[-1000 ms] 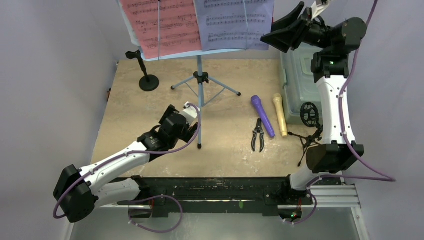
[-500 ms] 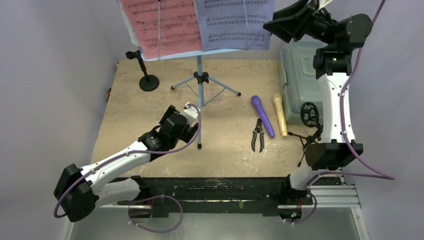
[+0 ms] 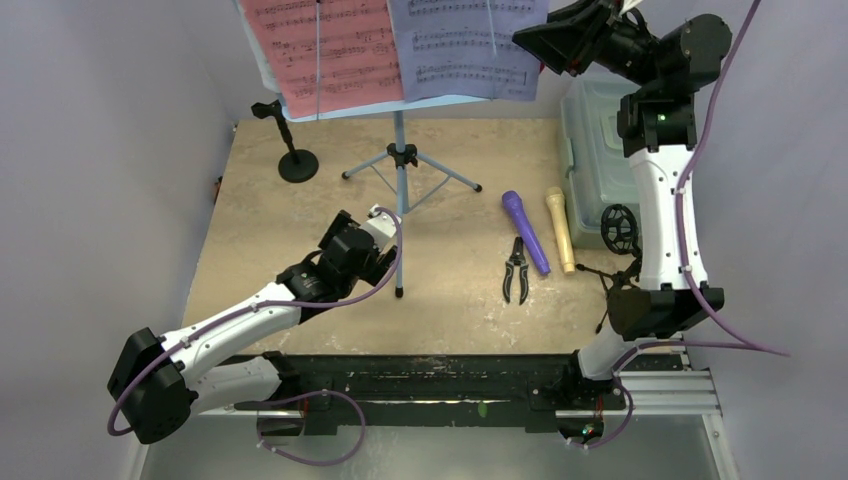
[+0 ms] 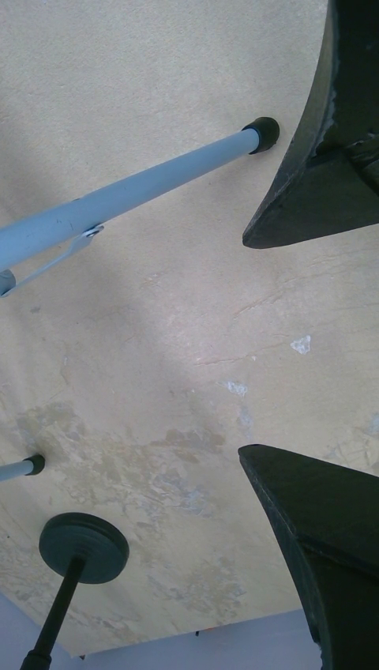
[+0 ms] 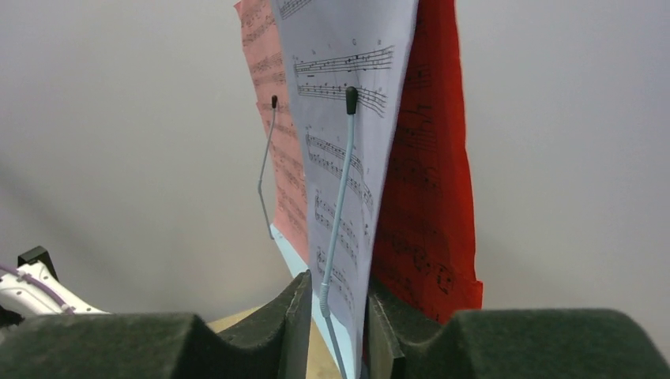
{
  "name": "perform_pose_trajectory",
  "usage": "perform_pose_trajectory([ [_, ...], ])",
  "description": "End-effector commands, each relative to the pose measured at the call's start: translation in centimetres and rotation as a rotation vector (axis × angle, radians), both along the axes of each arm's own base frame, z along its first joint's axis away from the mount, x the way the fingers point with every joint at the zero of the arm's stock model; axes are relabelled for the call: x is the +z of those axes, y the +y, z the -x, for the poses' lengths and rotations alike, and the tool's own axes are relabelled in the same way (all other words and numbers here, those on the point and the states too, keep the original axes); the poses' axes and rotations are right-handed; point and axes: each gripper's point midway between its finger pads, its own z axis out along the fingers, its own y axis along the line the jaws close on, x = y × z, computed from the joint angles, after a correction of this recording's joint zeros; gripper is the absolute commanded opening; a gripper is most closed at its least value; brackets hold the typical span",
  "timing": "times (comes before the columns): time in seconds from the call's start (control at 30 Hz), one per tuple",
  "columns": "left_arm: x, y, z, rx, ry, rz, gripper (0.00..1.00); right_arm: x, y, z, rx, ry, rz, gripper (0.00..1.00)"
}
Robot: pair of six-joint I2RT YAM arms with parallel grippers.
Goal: Pack up the instrument practice props
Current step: Pick up the sheet music from the music stand.
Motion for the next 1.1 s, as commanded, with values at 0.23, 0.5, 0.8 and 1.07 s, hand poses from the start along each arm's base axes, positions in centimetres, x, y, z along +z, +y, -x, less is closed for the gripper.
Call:
perform_pose_trajectory([
  [0.23,0.0,0.3,-0.1,-0.001,-0.010,-0.023,0.94,4.0,-1.2,0.7,-0.153,-0.152,-0.003,0.00],
  [0.5,0.2,0.4,-0.1,0.002,-0.015,-0.021,0.94,9.6,-6.1,4.0,-0.295,-0.313,-0.031,0.00],
  [0.8,0.2,0.4,-0.1,0.001,-0.015,-0.021,0.94,11.3,-8.7,6.9,-0.312,-0.391,-0.016,0.00],
  [1.07,0.3,0.3,-0.1,0.000,-0.017,-0.013,0.94,12.8,-11.1,9.4,-0.393,-0.457,0.012,0.00],
])
